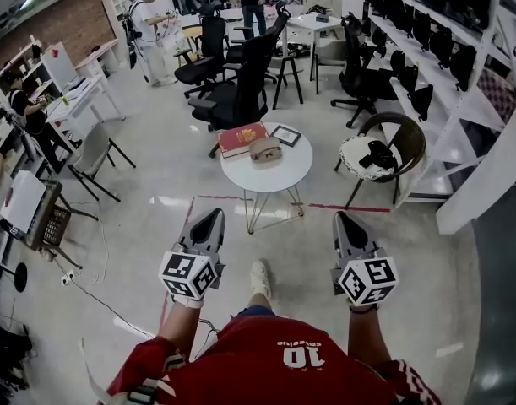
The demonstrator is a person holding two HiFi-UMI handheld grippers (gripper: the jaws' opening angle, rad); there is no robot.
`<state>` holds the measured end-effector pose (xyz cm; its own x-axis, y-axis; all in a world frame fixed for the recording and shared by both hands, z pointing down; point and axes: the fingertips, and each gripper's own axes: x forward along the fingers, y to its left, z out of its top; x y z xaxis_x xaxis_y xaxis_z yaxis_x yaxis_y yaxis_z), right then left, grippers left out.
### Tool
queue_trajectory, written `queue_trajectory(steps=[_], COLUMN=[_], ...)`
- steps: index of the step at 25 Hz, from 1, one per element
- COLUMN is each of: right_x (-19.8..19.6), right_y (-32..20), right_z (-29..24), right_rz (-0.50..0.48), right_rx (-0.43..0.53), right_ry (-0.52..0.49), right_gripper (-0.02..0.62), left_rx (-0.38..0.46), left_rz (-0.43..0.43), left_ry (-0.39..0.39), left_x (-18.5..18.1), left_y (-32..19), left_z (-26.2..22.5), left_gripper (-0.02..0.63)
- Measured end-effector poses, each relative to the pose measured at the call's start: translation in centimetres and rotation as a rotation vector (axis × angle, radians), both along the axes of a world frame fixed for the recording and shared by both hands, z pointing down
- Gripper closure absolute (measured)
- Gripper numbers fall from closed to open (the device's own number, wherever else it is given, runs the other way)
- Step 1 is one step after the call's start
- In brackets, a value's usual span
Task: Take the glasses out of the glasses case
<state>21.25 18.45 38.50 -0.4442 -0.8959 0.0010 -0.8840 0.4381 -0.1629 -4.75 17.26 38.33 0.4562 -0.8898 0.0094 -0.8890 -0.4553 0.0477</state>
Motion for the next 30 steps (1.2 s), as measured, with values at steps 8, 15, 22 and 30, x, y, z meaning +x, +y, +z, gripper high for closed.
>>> queue_trajectory(steps=[8, 15, 22, 30], right_x=[-0.4, -0.3, -0.1, -1.0], right_y=[0.0, -0.8, -2.6, -6.1], right_z=[1.1, 1.2, 1.4, 1.4], right_rz=[0.007, 0.010, 0.007, 0.000], right_rx=[-0.019, -0.026, -0.030, -0.041], right_ry=[0.009, 0.005, 0.005, 0.019], right_gripper=[0.578, 0.578, 0.578, 0.578], left_rx=[0.001, -0.008, -0.014, -0.025], left_rz=[-0.001, 0.011, 0.008, 0.013], left_ry=[-0.007, -0.007, -0.009, 0.012], left_x=[-0.5, -0.3, 0.0, -0.5], left_y=[-0.3, -1.2, -3.0, -6.6], left_z=[0.3, 0.6, 1.0, 1.4], left_gripper=[0.598, 0.598, 0.598, 0.597])
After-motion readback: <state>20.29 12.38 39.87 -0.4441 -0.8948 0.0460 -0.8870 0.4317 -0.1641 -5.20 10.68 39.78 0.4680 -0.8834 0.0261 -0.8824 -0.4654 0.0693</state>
